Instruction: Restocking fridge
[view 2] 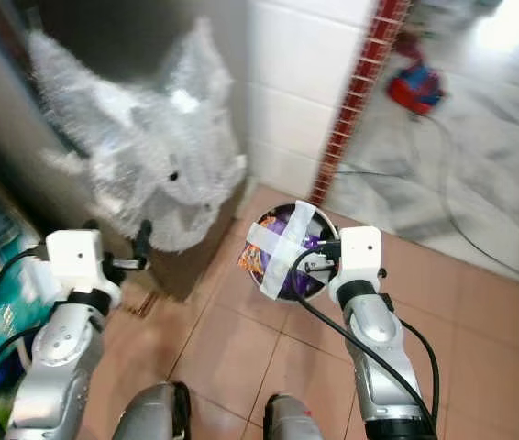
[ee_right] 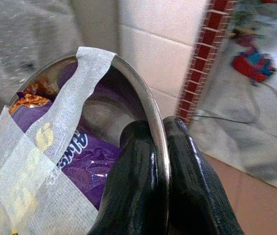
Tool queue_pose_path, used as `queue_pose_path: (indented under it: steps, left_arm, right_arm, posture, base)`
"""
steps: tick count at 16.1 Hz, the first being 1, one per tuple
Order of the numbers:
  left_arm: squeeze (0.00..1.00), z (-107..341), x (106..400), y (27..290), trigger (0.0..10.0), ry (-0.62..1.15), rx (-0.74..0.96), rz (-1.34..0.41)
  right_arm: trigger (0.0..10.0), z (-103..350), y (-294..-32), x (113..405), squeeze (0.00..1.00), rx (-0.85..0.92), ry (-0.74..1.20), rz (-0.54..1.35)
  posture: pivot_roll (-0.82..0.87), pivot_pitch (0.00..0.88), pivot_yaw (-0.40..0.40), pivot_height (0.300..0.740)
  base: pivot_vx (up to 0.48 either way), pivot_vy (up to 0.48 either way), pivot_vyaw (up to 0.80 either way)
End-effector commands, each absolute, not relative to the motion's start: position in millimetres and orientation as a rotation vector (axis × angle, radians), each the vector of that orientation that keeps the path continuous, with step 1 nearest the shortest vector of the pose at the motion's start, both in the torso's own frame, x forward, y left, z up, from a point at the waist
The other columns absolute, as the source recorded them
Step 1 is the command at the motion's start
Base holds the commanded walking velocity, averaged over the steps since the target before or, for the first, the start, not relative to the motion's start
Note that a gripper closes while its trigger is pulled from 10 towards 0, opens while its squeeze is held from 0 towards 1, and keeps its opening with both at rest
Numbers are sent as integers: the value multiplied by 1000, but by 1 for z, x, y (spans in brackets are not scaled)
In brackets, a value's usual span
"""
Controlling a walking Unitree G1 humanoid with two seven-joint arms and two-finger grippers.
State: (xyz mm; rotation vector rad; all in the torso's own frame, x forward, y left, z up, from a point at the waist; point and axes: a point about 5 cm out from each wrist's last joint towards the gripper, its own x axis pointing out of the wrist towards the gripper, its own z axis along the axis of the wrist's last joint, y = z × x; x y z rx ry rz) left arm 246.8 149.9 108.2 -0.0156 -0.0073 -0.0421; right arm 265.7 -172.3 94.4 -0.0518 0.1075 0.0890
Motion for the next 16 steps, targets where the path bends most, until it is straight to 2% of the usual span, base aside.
queue_pose_path:
  steps: [1,4,12,16]
  left_arm:
    - [0,111,246,153,10000,-8,1,-45]
    - [0,113,248,152,10000,2,0,-47]
    - [0,118,248,149,10000,-27,29,-31]
    - [0,115,246,140,10000,-20,28,-50]
  right_arm:
    - [10000,98,-171,268,0,-43,91,92]
    - [10000,99,-174,267,0,-46,88,82]
    - [10000,99,-172,268,0,-61,74,98]
    - [10000,99,-170,267,0,-68,69,103]
  posture:
    - [3,155,-14,740]
    - [-2,154,-10,740]
    - [7,147,-9,740]
    - [6,145,-6,740]
  base:
    - [0,330,-725]
    - [0,262,-548]
    - [0,0,0]
    - [0,0,713]
